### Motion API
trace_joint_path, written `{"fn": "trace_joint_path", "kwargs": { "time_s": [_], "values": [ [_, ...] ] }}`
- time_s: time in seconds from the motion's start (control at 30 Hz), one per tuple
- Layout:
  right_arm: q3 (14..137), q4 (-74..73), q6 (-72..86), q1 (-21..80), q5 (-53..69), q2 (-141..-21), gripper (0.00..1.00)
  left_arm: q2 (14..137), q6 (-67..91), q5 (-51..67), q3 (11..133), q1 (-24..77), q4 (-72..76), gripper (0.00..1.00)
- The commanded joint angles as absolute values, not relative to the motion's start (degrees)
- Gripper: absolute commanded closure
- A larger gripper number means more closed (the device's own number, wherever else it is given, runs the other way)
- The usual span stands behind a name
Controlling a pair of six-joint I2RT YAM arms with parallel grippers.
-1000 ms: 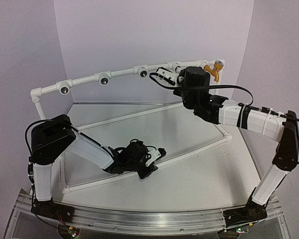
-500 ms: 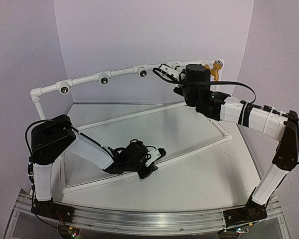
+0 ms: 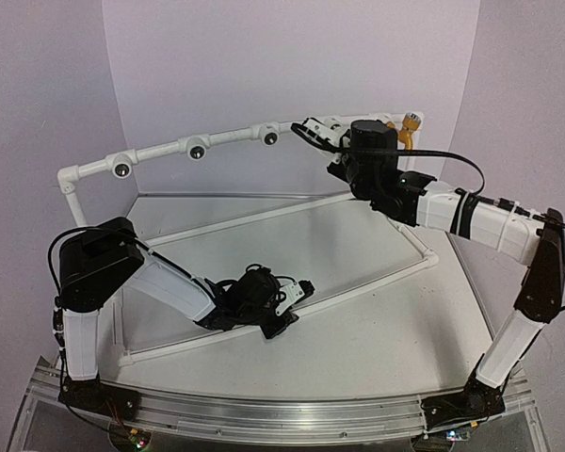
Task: Install the water faucets
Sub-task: Screw the water faucet onto the adaptor.
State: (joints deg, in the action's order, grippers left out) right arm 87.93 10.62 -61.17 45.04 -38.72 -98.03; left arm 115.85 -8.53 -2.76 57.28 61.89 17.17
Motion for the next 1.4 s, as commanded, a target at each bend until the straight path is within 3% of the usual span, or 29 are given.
{"fn": "trace_joint_path", "kwargs": {
  "time_s": [0.0,0.83,1.37],
  "values": [
    [92.80,15.50,-58.04,43.86,-32.57,-100.78,1.00,121.51,-2.15,-0.96,53.11,64.41,5.50,1.00],
    [95.15,8.11,-42.86,41.05,-25.93,-100.57,1.00,121.69,-2.37,-0.72,52.86,64.51,5.94,1.00],
    [104.60,0.51,-35.08,41.47,-22.21,-101.74,1.00,121.82,-2.29,-1.02,53.17,64.48,5.89,1.00]
  ]
}}
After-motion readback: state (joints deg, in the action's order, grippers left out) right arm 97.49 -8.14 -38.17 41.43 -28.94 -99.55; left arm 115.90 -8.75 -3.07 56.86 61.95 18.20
